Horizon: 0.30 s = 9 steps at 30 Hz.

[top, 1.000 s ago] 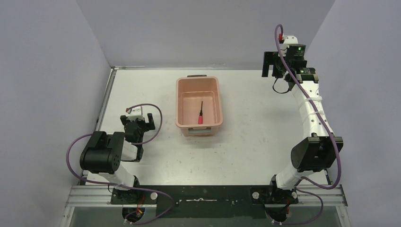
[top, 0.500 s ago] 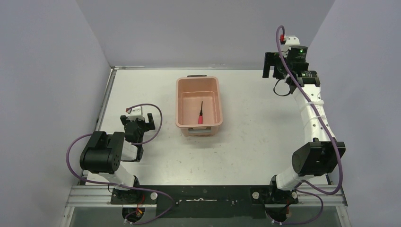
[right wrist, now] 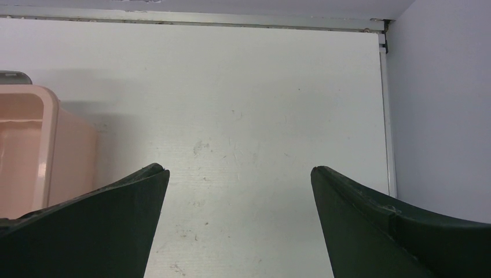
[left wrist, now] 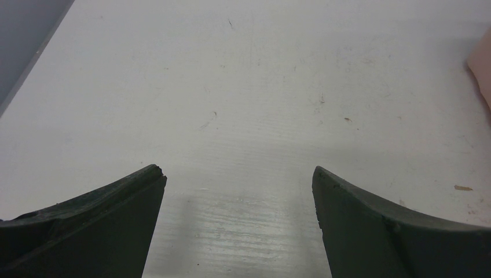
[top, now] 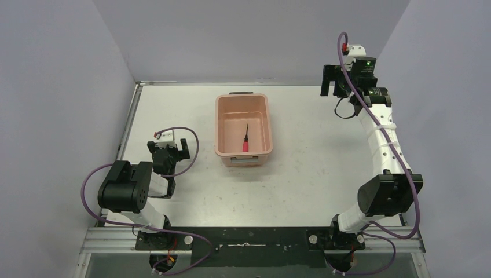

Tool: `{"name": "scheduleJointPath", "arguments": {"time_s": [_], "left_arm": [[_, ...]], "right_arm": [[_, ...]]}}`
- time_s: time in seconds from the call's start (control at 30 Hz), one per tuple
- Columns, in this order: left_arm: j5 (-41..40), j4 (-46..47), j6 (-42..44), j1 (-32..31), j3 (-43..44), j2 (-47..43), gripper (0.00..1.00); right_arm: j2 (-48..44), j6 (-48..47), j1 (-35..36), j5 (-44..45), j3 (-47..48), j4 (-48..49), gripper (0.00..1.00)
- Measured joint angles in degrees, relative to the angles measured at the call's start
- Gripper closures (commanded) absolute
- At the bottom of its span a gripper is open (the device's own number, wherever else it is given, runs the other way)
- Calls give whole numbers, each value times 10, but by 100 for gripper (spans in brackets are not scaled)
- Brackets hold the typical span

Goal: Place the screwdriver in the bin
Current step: Reset both arms

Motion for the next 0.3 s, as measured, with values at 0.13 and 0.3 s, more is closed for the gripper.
{"name": "scheduleJointPath", "arguments": {"time_s": [0.13, 0.3], "left_arm": [[0, 0, 0, 0, 0, 0, 3], [0, 0, 0, 0, 0, 0, 3]], "right_arm": [[0, 2, 0, -2, 0, 0, 0], [0, 10, 0, -6, 0, 2, 0]]}}
